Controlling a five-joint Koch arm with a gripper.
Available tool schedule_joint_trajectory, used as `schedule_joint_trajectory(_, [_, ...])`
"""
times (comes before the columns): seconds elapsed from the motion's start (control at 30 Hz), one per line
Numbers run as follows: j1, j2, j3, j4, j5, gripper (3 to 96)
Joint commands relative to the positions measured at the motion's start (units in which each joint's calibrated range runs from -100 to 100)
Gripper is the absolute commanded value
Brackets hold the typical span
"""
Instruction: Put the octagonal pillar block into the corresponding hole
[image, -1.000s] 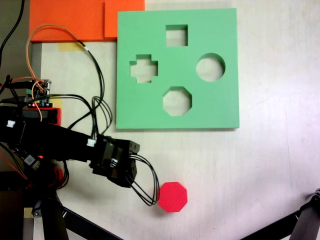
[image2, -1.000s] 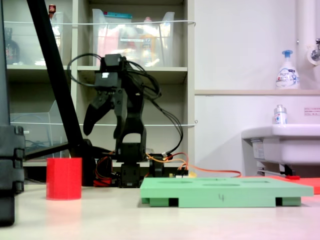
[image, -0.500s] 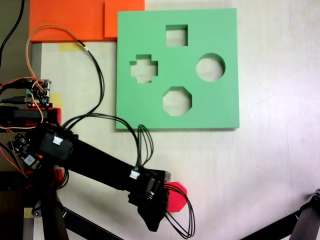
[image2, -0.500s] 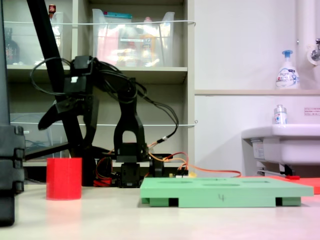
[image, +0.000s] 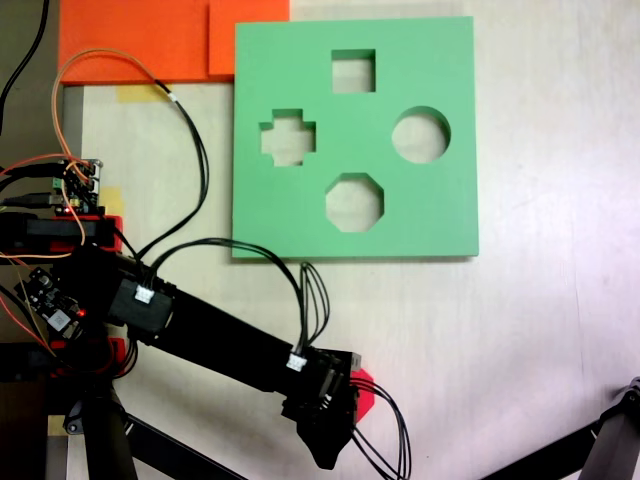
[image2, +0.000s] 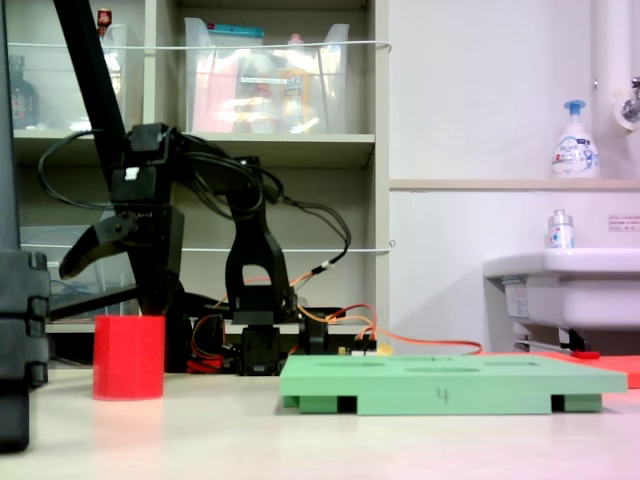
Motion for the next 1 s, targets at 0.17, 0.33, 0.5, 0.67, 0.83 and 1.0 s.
schedule_joint_trajectory(0.17, [0.4,-4.0,6.2,-2.2,-0.3,78.1])
schedule_joint_trajectory(0.33, [0.9,-4.0,6.2,-4.7,0.2,78.0])
schedule_joint_trajectory(0.5, [1.7,-3.3,6.2,-5.0,1.4,78.0])
schedule_joint_trajectory(0.67, [2.2,1.2,6.2,-5.0,1.6,77.9])
schedule_joint_trajectory(0.83, [2.3,6.6,5.7,-5.0,1.4,77.9])
schedule_joint_trajectory(1.0, [2.2,8.3,1.6,-2.3,0.1,77.9])
